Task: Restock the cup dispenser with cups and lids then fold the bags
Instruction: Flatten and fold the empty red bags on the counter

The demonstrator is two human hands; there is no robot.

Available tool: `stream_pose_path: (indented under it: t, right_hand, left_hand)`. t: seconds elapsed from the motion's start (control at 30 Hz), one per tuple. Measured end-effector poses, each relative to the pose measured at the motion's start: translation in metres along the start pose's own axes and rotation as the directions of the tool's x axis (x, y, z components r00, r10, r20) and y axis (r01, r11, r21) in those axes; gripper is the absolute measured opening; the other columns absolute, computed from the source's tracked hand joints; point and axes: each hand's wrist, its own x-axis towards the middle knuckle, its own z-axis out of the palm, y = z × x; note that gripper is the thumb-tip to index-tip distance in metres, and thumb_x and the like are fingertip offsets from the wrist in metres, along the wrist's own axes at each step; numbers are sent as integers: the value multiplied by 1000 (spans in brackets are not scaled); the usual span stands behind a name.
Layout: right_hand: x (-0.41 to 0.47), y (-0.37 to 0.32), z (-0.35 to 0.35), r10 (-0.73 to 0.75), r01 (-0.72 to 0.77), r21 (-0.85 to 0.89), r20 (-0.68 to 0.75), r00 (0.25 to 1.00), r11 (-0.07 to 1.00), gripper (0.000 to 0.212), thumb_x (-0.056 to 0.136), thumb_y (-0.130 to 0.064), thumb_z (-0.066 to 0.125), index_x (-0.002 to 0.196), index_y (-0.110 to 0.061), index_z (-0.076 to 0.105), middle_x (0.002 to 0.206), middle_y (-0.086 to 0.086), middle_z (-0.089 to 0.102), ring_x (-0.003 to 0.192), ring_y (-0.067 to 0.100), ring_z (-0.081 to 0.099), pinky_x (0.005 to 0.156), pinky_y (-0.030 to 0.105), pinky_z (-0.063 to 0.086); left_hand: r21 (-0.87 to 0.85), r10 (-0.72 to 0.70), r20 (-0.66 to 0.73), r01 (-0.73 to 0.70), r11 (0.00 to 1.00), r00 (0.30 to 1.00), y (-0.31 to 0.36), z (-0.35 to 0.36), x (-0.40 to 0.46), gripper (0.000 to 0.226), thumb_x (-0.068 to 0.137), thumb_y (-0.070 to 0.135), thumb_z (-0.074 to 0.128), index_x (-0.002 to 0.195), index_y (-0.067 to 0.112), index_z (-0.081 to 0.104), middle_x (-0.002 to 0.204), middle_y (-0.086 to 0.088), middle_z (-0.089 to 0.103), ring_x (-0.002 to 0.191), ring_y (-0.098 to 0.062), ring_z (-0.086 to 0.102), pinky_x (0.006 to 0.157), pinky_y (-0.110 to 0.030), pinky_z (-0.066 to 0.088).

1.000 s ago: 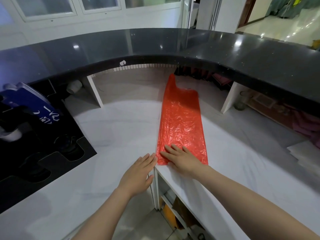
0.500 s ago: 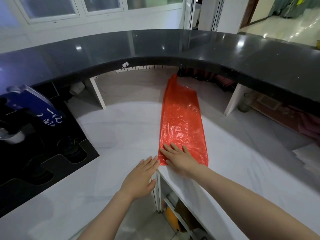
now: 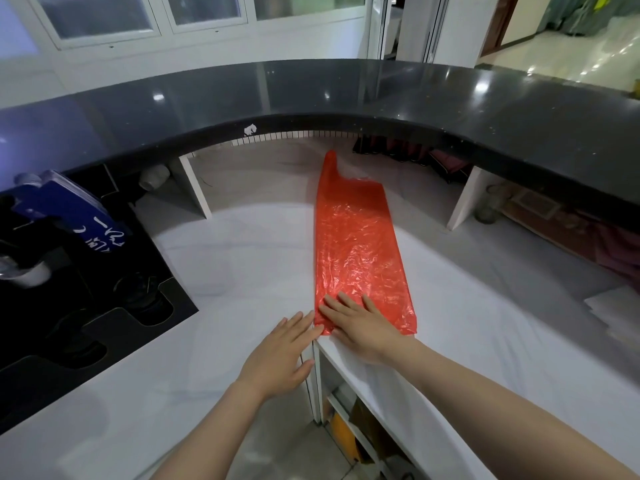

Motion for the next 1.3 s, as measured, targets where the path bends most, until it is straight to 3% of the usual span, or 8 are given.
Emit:
stream_pose_path:
  t: [0.27, 0.5, 0.6, 0.7, 0.87, 0.97, 1.17, 1.3]
  right_hand:
    - [-27, 48, -1, 299, -292, 72, -109, 948, 954, 63, 99, -55, 21, 154, -27, 7, 162, 0, -2, 149, 20, -4, 116, 51, 0]
    - [-52, 64, 11, 343, -343, 16, -51, 938, 939, 71, 92, -69, 9, 150, -36, -17, 157, -8, -25, 144, 15, -25, 111, 55, -18]
    - [-56, 60, 11, 336, -336, -2, -32, 941, 942, 71, 93, -68, 10, 149, -35, -19, 156, -7, -27, 143, 16, -27, 110, 56, -18]
    - [-67, 54, 14, 316, -317, -19, -28, 948, 948, 70, 93, -67, 10, 149, -35, -19, 155, -8, -27, 142, 16, -28, 110, 56, -19]
    - [-80, 44, 17, 275, -275, -29, -24, 961, 961, 70, 92, -69, 8, 148, -37, -21, 154, -8, -28, 141, 14, -30, 107, 53, -24]
    - [-86, 42, 20, 259, -260, -2, -55, 964, 966, 72, 90, -73, 10, 148, -40, -19, 155, -10, -25, 142, 13, -29, 109, 52, -26]
    - [-106, 48, 19, 173, -135, 187, -209, 962, 973, 105, 64, -84, 53, 152, -40, 14, 156, -21, -3, 145, -1, -9, 116, 36, -13]
    - [-112, 42, 24, 365, -172, 409, -459, 810, 896, 46, 77, -35, 69, 123, -34, 63, 133, -26, 47, 135, 1, 36, 113, 15, 16]
  left_hand:
    - [-30, -36, -8, 36, 999, 999, 4, -2, -2, 60, 99, 39, 38, 152, 26, 12, 152, 15, -11, 143, -5, -12, 110, -18, -22]
    - [-75, -9, -67, 4, 997, 998, 7, -2, -3, 57, 97, 33, 49, 149, 20, 29, 157, 7, 9, 147, -13, 6, 115, -23, -12]
    - [-138, 17, -199, -45, 989, 980, 11, -10, -8, 45, 86, 18, 68, 129, 13, 56, 143, -5, 47, 134, -24, 42, 116, -40, 23]
    - [-65, 48, -229, -64, 996, 972, 14, -12, -13, 63, 65, 10, 85, 123, 6, 60, 127, -12, 61, 115, -30, 60, 90, -51, 52]
    - [206, 122, -90, -102, 973, 988, 18, -15, 0, 85, 58, 24, 88, 133, 5, 54, 139, -15, 52, 124, -35, 53, 98, -50, 42]
    - [137, 114, 6, -114, 984, 993, 18, -11, 12, 73, 89, 29, 63, 150, 19, 23, 157, -4, 20, 144, -24, 25, 117, -35, 16]
    - [-199, -31, -14, 27, 980, 999, 8, -8, 16, 50, 100, 27, 44, 147, 35, 27, 152, 22, 15, 144, -3, 14, 111, -12, 10]
    - [-298, -83, -39, 68, 952, 996, 9, -6, 15, 48, 98, 21, 50, 143, 33, 38, 146, 24, 21, 141, 1, 18, 109, -10, 10]
